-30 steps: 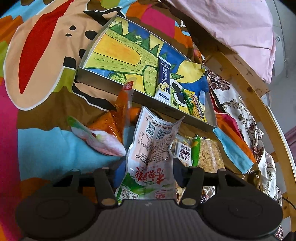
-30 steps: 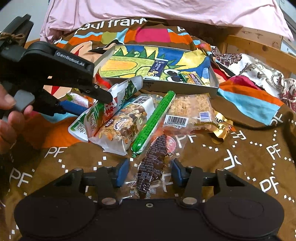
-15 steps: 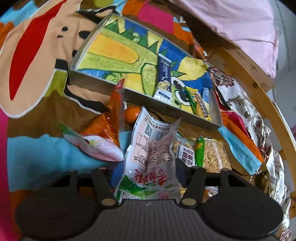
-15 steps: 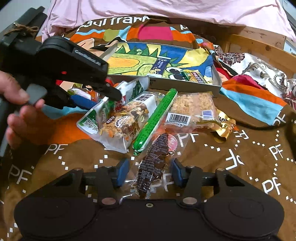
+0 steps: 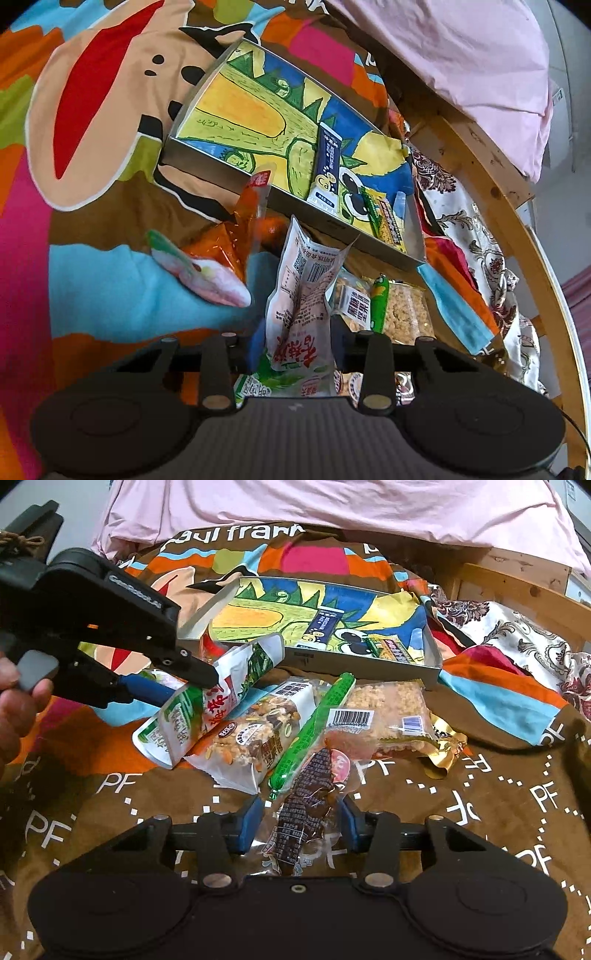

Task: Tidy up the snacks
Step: 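Lift the white bag toward the tin box while the right tool carries the meat pack there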

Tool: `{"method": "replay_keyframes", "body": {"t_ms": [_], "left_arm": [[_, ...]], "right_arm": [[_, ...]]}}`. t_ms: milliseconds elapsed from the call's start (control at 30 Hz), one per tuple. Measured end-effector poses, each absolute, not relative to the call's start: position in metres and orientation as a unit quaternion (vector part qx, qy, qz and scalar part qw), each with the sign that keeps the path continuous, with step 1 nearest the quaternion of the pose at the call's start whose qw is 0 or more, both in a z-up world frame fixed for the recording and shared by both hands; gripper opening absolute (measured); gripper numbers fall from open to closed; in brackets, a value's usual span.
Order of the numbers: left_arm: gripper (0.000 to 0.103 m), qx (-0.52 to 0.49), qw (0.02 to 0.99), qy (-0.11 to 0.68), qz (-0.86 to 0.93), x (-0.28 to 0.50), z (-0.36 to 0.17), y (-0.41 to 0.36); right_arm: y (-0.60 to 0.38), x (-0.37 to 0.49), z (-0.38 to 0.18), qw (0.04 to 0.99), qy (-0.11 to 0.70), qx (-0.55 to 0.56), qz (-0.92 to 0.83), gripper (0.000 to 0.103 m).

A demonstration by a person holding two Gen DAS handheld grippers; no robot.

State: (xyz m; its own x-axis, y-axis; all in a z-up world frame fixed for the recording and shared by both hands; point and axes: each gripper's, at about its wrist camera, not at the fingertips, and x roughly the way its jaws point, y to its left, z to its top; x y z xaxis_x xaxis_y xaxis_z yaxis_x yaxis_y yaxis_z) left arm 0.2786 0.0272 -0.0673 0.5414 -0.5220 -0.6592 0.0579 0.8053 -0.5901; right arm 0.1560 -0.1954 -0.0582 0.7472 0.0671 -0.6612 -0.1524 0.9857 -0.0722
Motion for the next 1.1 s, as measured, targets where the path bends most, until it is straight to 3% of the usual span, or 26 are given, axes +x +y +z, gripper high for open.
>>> {"method": "replay_keyframes", "body": {"t_ms": [467,1100], "left_arm": [[0.04,-0.29,0.831,0.433,-0.194,0.252,-0.059,0.034],[0.04,-0.302,0.855,0.374,-0.195,0.245,-0.011,0.028]], "right_arm": [[-0.201,0.151,-0.049,0.945,0.32,-0.037,0.054,0.047],[-0.231,0.162,0.003,0.979,0.195,-0.002,0.05,0.047]]}}
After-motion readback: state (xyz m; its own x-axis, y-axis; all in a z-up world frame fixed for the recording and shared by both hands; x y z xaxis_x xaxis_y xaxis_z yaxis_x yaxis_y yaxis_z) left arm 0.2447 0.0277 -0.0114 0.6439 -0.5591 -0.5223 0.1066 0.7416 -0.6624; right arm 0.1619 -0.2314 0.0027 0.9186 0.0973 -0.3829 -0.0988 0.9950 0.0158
